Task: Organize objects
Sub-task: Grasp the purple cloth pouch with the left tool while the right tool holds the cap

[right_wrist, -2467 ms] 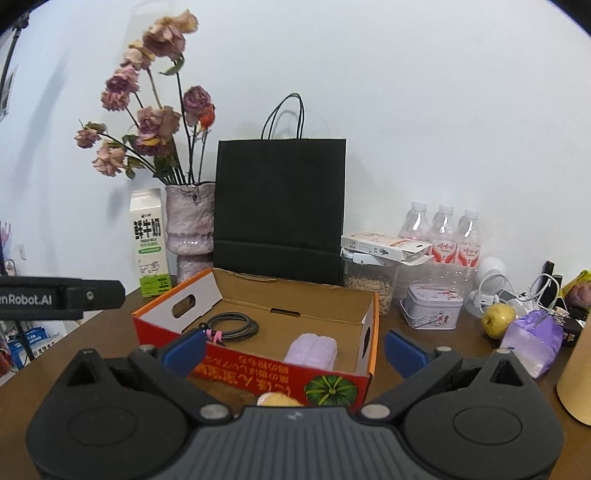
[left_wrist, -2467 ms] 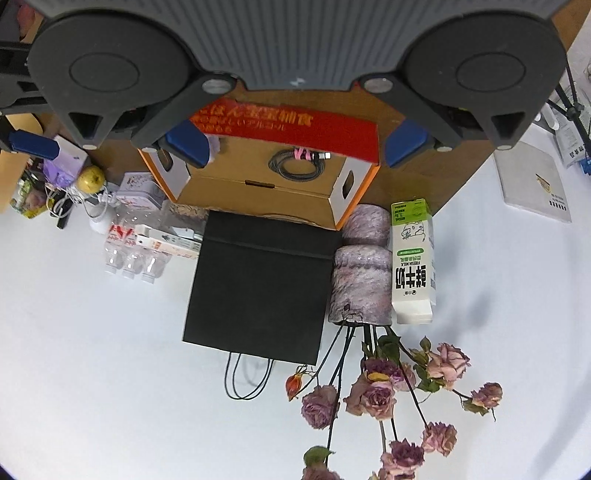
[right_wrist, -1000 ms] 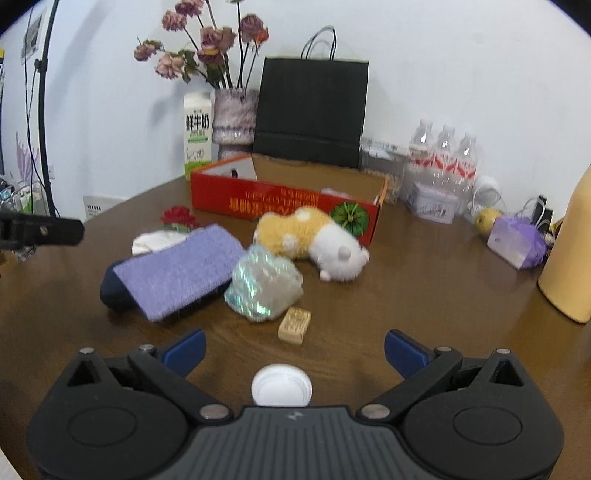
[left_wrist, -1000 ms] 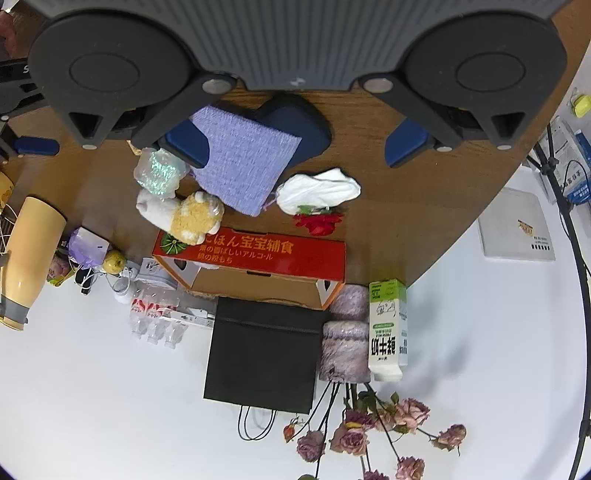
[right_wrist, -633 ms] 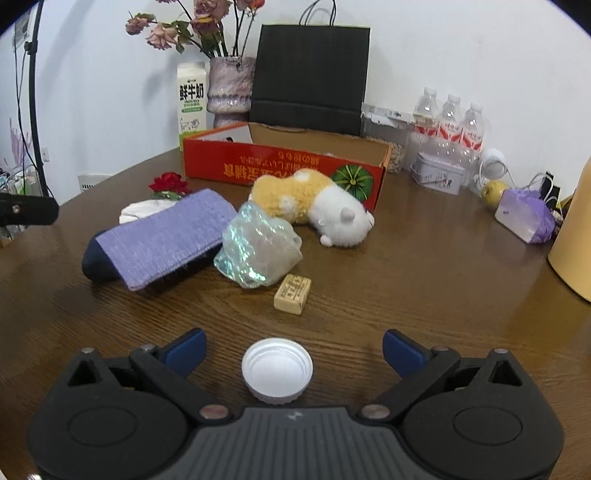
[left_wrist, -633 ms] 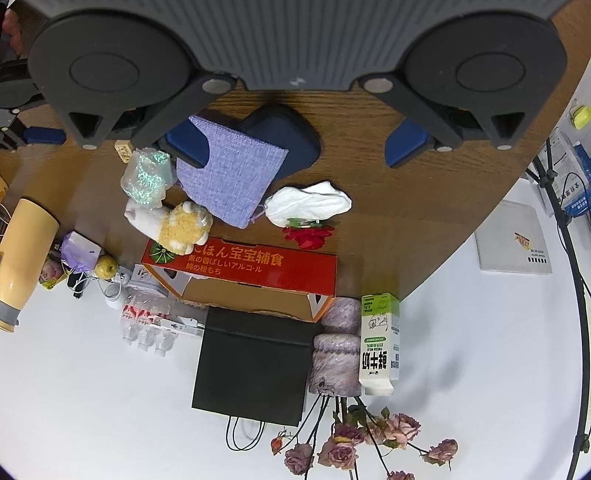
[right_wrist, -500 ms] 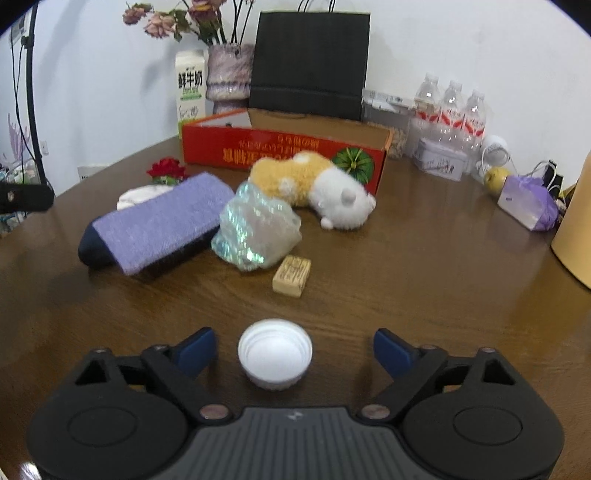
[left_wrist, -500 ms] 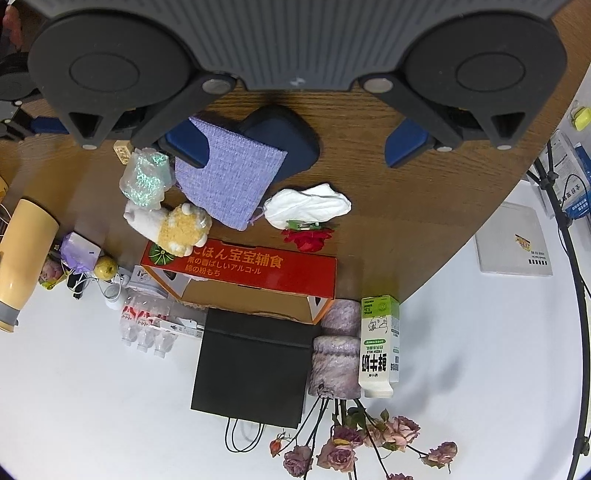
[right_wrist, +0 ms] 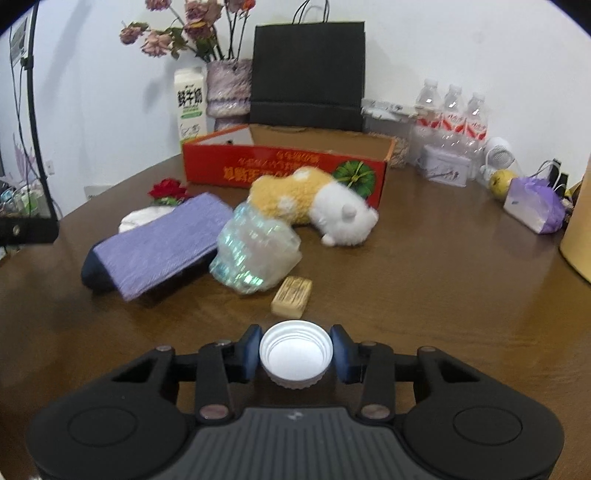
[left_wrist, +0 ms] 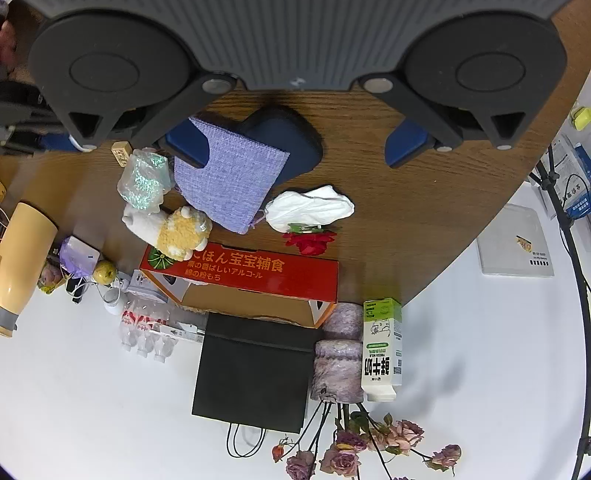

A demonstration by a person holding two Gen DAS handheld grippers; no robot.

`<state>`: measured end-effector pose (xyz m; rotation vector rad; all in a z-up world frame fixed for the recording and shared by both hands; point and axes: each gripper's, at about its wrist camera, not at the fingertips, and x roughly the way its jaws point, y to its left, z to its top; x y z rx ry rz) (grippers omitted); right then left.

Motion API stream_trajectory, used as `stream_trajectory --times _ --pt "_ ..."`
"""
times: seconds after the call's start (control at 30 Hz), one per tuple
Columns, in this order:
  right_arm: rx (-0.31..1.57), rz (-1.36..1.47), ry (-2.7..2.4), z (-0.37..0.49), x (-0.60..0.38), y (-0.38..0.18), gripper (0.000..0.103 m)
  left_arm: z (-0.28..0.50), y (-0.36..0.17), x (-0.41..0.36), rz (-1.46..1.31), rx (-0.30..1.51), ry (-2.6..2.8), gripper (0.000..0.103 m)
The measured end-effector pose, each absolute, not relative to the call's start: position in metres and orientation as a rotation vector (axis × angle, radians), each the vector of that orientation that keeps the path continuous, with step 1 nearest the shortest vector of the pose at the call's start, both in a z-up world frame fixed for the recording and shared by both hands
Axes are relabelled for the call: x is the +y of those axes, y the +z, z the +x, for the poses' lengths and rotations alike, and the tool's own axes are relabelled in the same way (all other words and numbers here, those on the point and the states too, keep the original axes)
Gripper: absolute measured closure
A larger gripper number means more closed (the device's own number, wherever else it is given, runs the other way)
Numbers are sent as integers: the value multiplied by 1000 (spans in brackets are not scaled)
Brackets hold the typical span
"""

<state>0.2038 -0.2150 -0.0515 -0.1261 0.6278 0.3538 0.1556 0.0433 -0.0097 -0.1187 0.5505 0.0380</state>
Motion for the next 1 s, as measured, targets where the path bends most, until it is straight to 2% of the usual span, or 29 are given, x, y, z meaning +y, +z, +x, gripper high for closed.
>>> stream_trajectory --times 0.4,1.0 --pt "509 -150 235 236 -224 -46 64 174 -9 24 -76 563 14 0" --pt "492 -154 239 238 -224 -57 64 230 -21 -24 93 669 -102 0"
